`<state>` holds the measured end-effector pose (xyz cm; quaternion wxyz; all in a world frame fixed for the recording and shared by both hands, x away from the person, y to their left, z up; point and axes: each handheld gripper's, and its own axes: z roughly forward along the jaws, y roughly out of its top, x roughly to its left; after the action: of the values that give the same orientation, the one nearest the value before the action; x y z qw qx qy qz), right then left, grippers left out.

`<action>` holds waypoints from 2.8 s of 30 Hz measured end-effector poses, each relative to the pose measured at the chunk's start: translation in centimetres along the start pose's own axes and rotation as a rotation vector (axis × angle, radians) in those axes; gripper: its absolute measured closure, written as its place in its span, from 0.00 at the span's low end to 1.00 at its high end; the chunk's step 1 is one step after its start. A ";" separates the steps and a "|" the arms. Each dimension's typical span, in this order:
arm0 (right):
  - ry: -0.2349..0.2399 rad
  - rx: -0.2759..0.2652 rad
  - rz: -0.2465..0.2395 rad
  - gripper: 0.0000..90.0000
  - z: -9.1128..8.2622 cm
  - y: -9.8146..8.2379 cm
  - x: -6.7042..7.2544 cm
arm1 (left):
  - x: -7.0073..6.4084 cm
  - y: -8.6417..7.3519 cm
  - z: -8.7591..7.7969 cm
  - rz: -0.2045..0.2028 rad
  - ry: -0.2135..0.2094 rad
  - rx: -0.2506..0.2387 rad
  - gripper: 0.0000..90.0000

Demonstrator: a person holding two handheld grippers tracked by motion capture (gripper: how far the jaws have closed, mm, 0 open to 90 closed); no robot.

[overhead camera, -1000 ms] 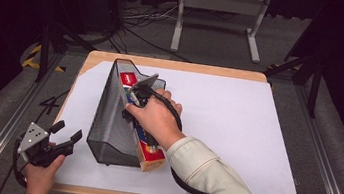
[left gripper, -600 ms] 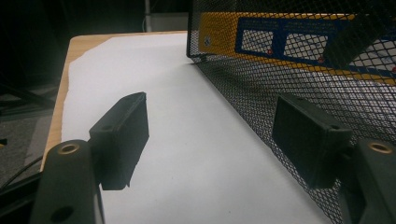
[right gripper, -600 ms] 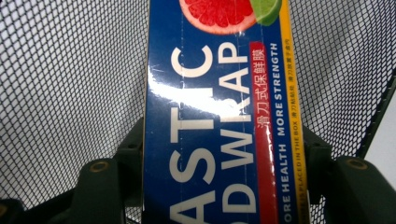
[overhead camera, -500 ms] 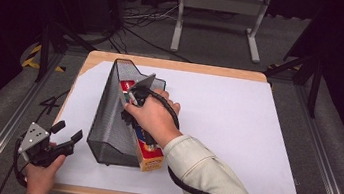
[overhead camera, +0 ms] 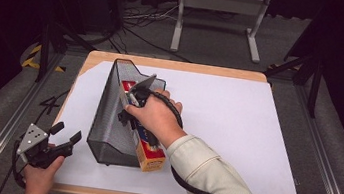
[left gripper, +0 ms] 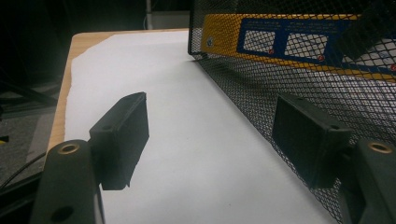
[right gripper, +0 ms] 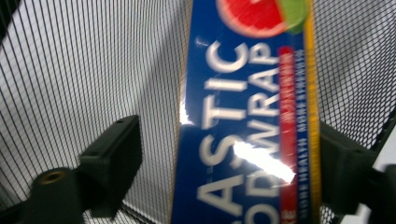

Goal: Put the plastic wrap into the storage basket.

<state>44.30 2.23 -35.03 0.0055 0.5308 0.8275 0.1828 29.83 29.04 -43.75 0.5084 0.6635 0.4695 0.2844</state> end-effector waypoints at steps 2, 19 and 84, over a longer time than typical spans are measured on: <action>-0.004 -0.009 -0.011 0.20 -0.3 -0.1 0.0 | 0.0 0.0 0.0 -0.004 0.001 0.000 0.31; 0.112 -0.255 -0.098 0.16 -5.8 -0.9 -1.3 | 0.0 -0.1 0.1 -0.004 -0.002 -0.002 0.31; -0.021 -0.659 -0.277 0.12 -7.9 -20.3 -28.7 | -0.4 -0.3 1.1 0.032 0.028 0.047 0.21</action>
<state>37.39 -32.88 -39.25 0.2096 0.3852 0.7882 0.4317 30.50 28.26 -44.35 0.4813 0.6789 0.4724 0.2904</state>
